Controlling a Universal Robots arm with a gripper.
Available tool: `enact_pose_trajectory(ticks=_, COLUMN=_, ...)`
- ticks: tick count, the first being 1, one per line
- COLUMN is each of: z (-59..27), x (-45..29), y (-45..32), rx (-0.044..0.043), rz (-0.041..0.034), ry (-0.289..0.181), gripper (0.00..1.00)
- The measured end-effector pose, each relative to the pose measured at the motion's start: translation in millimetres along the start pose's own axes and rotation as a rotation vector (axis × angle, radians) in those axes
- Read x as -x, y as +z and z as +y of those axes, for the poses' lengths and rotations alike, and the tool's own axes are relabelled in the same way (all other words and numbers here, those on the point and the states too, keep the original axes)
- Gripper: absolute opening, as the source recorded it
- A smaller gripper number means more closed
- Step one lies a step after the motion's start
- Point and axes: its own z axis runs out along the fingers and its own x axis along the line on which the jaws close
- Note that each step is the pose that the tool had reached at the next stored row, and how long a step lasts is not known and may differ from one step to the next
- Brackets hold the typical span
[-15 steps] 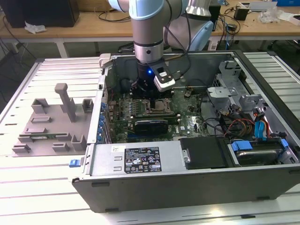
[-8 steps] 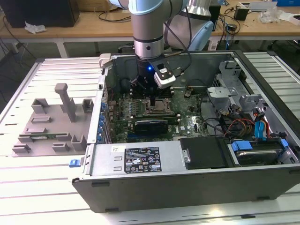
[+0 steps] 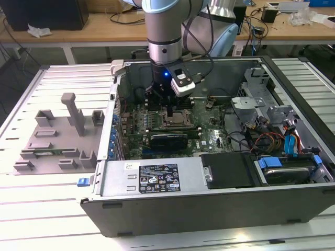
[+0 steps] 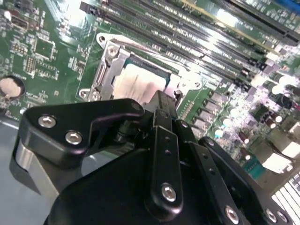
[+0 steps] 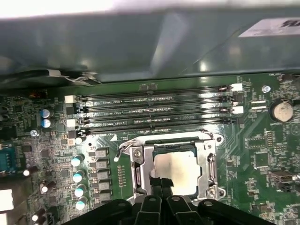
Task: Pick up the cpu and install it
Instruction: 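Close the cpu cover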
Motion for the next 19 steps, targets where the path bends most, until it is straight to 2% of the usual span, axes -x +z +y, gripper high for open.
enact_pose_trajectory(ticks=4, z=-0.4, x=0.7, y=-9.2, rx=-0.0001, rz=0.0001, ry=0.000, gripper=0.11)
enact_pose_trajectory(ticks=11, z=-0.8, x=1.4, y=-18.4, rx=0.0000, rz=0.0000, ry=0.000, gripper=0.11)
enact_pose_trajectory(ticks=13, z=-0.7, x=2.4, y=-18.4, rx=0.0001, rz=0.0000, ry=-0.001, gripper=0.11)
enact_pose_trajectory(ticks=19, z=0.4, x=16.2, y=-17.6, rx=-0.0002, rz=0.0000, ry=-0.001, gripper=0.11)
